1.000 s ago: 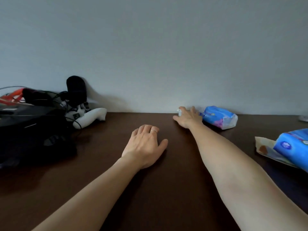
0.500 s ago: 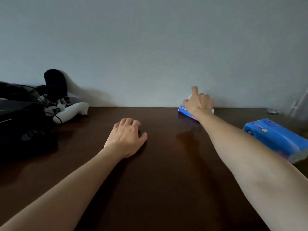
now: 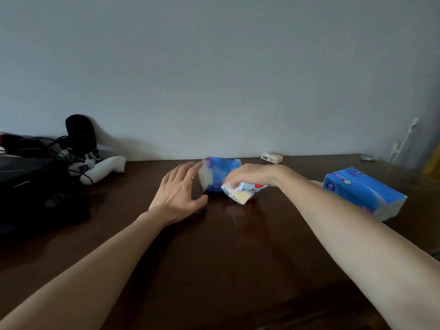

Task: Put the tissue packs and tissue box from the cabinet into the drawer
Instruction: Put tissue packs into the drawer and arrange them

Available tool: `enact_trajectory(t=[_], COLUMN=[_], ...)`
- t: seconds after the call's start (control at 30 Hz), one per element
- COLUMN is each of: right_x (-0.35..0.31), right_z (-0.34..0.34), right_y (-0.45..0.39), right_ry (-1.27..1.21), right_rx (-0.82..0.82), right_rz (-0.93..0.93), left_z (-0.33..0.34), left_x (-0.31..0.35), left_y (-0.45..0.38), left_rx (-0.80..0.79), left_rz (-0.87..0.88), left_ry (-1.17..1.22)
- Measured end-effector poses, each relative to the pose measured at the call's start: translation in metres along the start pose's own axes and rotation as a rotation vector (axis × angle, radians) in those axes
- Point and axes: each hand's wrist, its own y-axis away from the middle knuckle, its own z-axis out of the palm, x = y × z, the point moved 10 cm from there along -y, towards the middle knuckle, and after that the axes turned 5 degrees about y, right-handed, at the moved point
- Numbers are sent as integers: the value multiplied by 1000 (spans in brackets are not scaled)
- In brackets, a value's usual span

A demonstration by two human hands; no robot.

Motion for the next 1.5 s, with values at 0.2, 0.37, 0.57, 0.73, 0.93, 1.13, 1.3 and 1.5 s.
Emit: enact_trajectory(t=[0.2, 0.37, 0.57, 0.73, 0.93, 1.13, 1.3, 1.5], right_x=[10, 23, -8, -49, -105, -94, -56, -8], right_z=[-11, 10, 37, 59, 123, 243, 372, 501], right_y=[68, 108, 163, 221, 330, 375, 354, 308], right_ry=[-332, -36, -77, -422, -574, -522, -540, -445], right_rx=[361, 413, 517, 640, 891, 882, 503, 99], right_rz=[-76, 153, 97, -72, -429, -481, -313, -43], left_z=[9, -11, -54, -106, -142, -108, -45, 30], left_x=[14, 37, 72, 114, 159, 159, 105, 13], left_y=[19, 46, 121, 196, 323, 439, 510, 553], left_rx=[-277, -232, -71, 159, 435, 457, 313, 132], left_rz=[-102, -128, -54, 25, 207, 352, 202, -281], left_ry=[-114, -149, -119, 61, 58, -91, -96, -112])
